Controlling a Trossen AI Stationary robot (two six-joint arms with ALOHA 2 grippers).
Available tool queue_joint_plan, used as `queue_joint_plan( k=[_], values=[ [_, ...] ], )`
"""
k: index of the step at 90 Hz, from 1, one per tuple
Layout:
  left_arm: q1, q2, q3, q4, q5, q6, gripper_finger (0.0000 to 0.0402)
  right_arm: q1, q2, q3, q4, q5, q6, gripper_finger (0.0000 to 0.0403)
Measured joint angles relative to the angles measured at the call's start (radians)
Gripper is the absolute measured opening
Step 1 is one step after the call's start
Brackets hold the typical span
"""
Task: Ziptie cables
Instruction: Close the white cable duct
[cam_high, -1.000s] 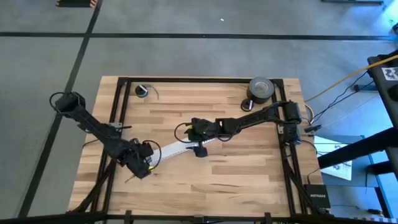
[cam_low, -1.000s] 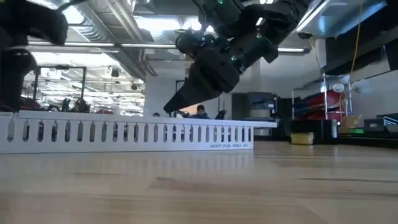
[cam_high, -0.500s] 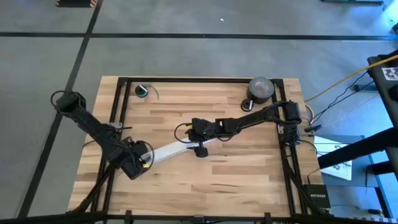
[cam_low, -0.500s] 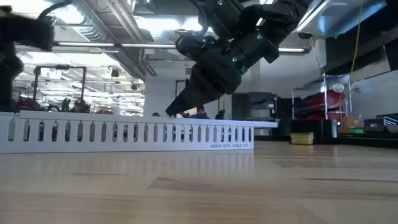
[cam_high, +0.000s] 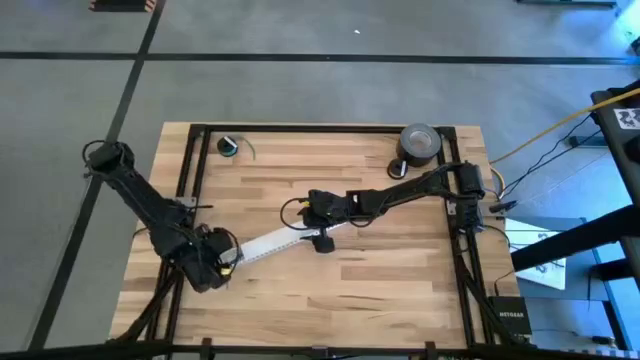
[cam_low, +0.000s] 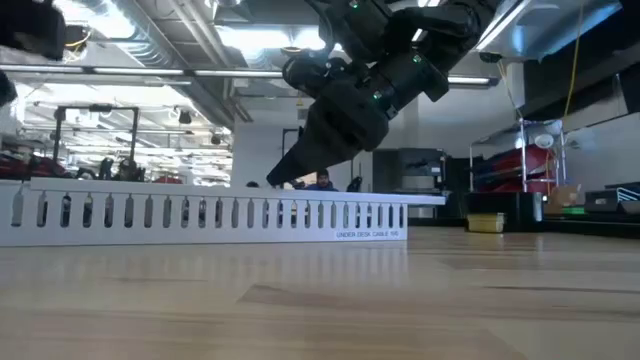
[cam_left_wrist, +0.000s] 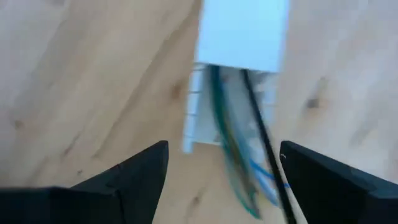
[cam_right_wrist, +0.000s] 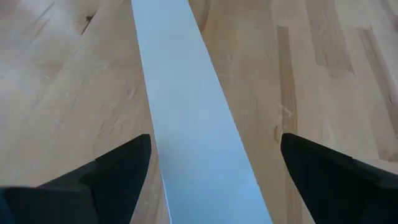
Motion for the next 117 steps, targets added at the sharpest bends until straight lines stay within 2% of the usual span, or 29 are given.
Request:
queue_joint_plan(
  k=[12, 37, 60, 72, 98, 117],
  values=[
    [0.008, -0.021, -0.005, 0.016, -0.006, 0.022, 0.0292, 0.000, 0.000, 0.000, 0.000, -0.009, 0.000, 0.0346],
    [0.091, -0.010, -0.143, 0.234, -0.053, 0.216, 0.0292, 0.001, 0.000, 0.000, 0.001, -0.026, 0.000, 0.0347],
    [0.124, -0.010, -0.219, 0.404, -0.056, 0.298, 0.0292, 0.001, 0.000, 0.000, 0.001, -0.026, 0.000, 0.0347],
    [0.124, -0.010, -0.222, 0.392, -0.047, 0.290, 0.0283, 0.001, 0.000, 0.000, 0.002, -0.026, 0.000, 0.0346],
    [0.124, -0.010, -0.222, 0.387, -0.046, 0.310, 0.0215, 0.000, 0.000, 0.000, 0.042, -0.026, 0.000, 0.0347],
    [0.124, -0.010, -0.222, 0.387, -0.046, 0.302, 0.0208, 0.000, 0.000, 0.000, 0.069, -0.026, -0.001, 0.0347]
  ],
)
